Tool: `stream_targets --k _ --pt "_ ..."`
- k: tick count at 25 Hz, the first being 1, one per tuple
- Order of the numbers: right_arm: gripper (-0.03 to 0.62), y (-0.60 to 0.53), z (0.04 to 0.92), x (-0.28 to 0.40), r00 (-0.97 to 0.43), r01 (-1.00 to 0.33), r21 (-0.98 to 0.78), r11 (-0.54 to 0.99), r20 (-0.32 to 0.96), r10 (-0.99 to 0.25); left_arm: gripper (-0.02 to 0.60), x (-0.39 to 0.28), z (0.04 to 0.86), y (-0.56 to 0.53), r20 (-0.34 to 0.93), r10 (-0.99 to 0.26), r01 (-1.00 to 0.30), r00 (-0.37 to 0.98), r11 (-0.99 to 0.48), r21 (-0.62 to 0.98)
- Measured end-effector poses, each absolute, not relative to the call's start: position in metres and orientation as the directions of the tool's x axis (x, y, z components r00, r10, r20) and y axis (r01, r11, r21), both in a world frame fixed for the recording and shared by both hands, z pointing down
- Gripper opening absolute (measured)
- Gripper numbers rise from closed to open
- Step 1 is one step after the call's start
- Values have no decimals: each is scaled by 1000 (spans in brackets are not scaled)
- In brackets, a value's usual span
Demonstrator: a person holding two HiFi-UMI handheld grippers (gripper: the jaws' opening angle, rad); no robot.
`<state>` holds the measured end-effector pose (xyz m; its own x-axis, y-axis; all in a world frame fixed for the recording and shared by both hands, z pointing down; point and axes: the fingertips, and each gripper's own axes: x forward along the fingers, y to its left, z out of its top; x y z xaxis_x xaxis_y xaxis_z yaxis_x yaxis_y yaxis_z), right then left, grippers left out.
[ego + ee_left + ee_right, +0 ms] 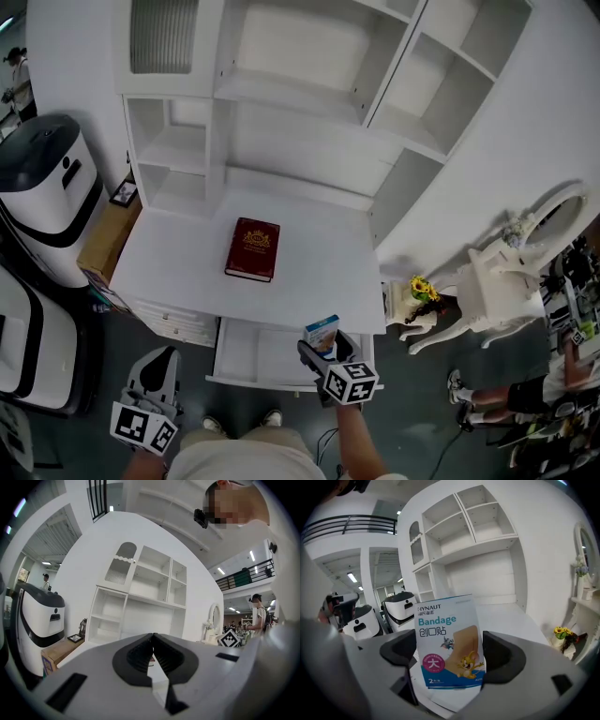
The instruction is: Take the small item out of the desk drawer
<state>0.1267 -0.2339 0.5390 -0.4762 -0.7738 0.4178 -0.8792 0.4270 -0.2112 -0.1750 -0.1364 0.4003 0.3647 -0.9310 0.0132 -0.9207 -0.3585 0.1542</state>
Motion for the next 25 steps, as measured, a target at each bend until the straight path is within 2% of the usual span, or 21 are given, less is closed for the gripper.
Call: stream_targets --k 6,17,25 --pt "452 -236 491 140 -474 -878 -241 414 309 -825 15 -174 386 -145 -13 -940 -929 340 -338 153" --pt "453 -229 393 189 -405 -911 -133 391 104 -908 15 -159 367 -152 -52 -948 -940 313 -317 129" --pt "453 -218 346 214 -386 -915 -123 384 -7 -922 15 -159 357 -152 -63 -960 -953 272 -278 118"
